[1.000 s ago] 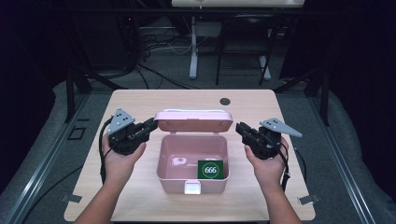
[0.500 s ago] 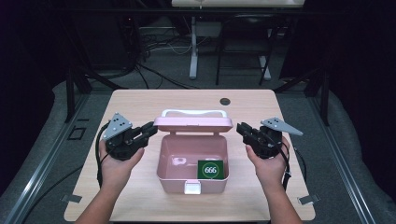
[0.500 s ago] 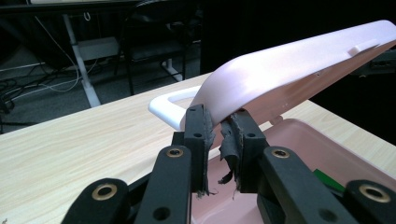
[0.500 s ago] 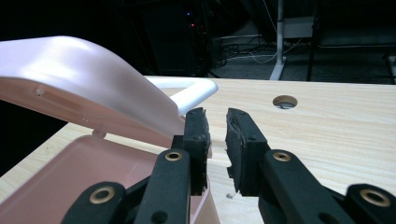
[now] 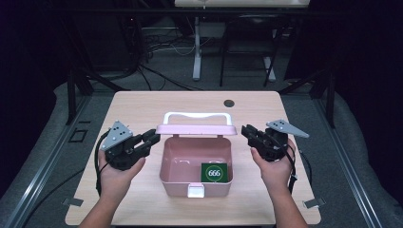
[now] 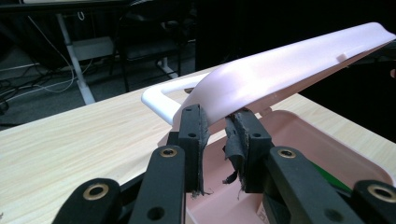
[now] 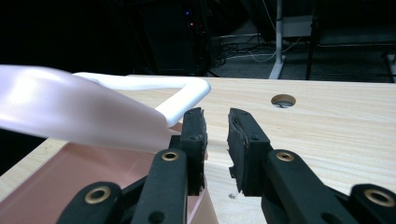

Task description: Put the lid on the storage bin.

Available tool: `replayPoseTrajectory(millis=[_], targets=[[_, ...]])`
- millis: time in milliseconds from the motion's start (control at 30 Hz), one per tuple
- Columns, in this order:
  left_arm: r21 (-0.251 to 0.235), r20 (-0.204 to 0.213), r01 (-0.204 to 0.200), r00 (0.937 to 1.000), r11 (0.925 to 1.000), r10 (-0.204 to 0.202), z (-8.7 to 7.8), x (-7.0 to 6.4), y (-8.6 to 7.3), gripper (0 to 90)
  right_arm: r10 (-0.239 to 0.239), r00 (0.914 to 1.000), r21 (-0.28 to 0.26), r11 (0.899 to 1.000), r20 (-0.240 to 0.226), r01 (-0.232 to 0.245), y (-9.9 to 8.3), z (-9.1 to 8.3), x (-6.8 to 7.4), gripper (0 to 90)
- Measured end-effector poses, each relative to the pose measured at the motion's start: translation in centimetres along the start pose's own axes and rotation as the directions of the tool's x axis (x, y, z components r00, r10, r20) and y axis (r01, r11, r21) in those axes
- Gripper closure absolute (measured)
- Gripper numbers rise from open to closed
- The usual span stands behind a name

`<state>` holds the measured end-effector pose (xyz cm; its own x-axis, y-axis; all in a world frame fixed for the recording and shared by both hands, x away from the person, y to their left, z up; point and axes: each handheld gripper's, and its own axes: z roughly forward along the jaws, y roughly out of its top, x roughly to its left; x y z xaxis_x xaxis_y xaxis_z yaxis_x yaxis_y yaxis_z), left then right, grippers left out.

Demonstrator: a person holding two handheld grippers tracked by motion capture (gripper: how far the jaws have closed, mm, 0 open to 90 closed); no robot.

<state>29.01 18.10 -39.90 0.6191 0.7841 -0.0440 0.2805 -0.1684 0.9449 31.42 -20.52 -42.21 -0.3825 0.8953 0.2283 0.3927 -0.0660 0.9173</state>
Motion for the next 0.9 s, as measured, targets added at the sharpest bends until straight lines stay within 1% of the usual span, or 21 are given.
replayPoseTrajectory(millis=[200,367,533,567,600,633,667,700,733,767,900], targets=[[0.003,0.009,0.002,1.0000,1.0000,-0.002,-0.3,-0.2,-0.2,73.8,0.002,1.0000,0.002,1.000,-0.001,-0.002,0.0,0.0,0.0,74.5],[0.007,0.017,0.005,0.9998,1.0000,-0.005,-0.5,-0.3,-0.5,72.8,0.003,1.0000,0.017,1.000,-0.004,-0.003,0.0,0.2,-0.1,70.9],[0.012,0.025,0.004,0.9997,0.9999,-0.005,-0.8,-0.5,-0.8,72.1,0.003,1.0000,0.024,1.000,0.005,-0.003,-0.1,0.4,-0.4,66.2],[0.014,0.026,0.005,0.9996,0.9999,-0.005,-0.9,-0.5,-1.0,71.9,0.008,1.0000,0.027,1.000,0.004,-0.008,-0.1,0.5,-0.5,62.8],[0.014,0.026,0.005,0.9996,0.9999,-0.005,-0.9,-0.5,-1.0,71.7,0.008,1.0000,0.027,1.000,0.004,-0.008,-0.1,0.5,-0.5,62.8],[0.009,0.028,0.006,0.9996,0.9999,-0.006,-0.9,-0.5,-1.1,71.7,0.006,1.0000,0.034,0.999,0.007,-0.007,-0.1,0.5,-0.5,61.4],[0.014,0.031,0.006,0.9995,0.9999,-0.006,-1.0,-0.6,-1.1,71.3,0.008,0.9999,0.037,0.999,0.006,-0.009,-0.1,0.6,-0.6,59.6],[0.015,0.029,0.004,0.9996,0.9999,-0.004,-1.0,-0.6,-1.2,71.2,0.013,0.9999,0.034,0.999,0.005,-0.013,-0.1,0.7,-0.6,55.0],[0.014,0.031,0.003,0.9995,0.9999,-0.004,-1.1,-0.7,-1.3,71.2,0.013,0.9999,0.034,0.999,0.005,-0.013,-0.1,0.7,-0.6,55.0],[0.016,0.031,0.005,0.9995,0.9999,-0.005,-1.1,-0.7,-1.4,71.2,0.013,0.9999,0.035,0.999,0.006,-0.013,-0.2,0.8,-0.7,52.4],[0.018,0.035,0.002,0.9994,0.9998,-0.002,-1.3,-0.8,-1.7,71.2,-0.011,0.9996,0.028,1.000,0.026,0.010,-0.2,1.0,-0.8,44.5]])
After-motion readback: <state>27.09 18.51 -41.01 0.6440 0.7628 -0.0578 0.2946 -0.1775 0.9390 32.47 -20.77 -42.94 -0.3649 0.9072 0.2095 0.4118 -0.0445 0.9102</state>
